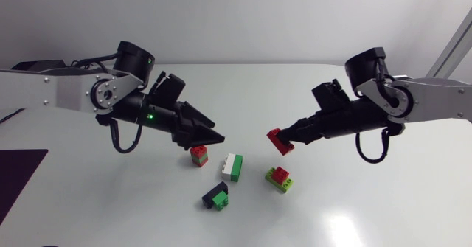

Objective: Separate the duplo bricks

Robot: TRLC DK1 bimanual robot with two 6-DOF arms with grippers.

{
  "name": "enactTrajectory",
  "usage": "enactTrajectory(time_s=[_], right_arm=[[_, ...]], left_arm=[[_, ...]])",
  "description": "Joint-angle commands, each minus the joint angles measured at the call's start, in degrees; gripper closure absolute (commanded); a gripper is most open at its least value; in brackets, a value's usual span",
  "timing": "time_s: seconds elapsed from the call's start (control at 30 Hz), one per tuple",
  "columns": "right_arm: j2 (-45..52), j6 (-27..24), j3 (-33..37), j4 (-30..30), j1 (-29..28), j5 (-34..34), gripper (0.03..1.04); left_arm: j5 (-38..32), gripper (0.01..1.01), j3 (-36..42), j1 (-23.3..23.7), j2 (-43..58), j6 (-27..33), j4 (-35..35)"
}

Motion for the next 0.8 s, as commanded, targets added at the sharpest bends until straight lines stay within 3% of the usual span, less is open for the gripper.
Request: enactTrajectory(time_s=[0.0,0.13,0.3,0.57,0.77], right_arm=[[-0.68,1.08,1.70,-2.35,-2.53,-5.78,0.69],[-0.59,2.92,3.45,-4.46,-6.22,-16.24,0.69],[-0.42,4.15,5.12,-6.57,-7.80,-24.24,0.69],[1.43,4.24,5.74,-5.78,-6.04,-30.39,0.69],[3.98,4.07,7.23,-5.78,-3.32,-31.79,0.69]], left_arm=[[4.39,0.070,3.03,0.53,3.93,1.30,-2.61],[11.86,0.070,5.84,-0.09,7.18,1.56,-6.13],[18.63,0.070,9.36,-0.70,11.32,1.56,-8.33],[25.83,0.070,12.17,-4.39,13.07,1.56,-8.94],[26.63,0.072,14.10,-5.80,15.89,2.18,-8.94]])
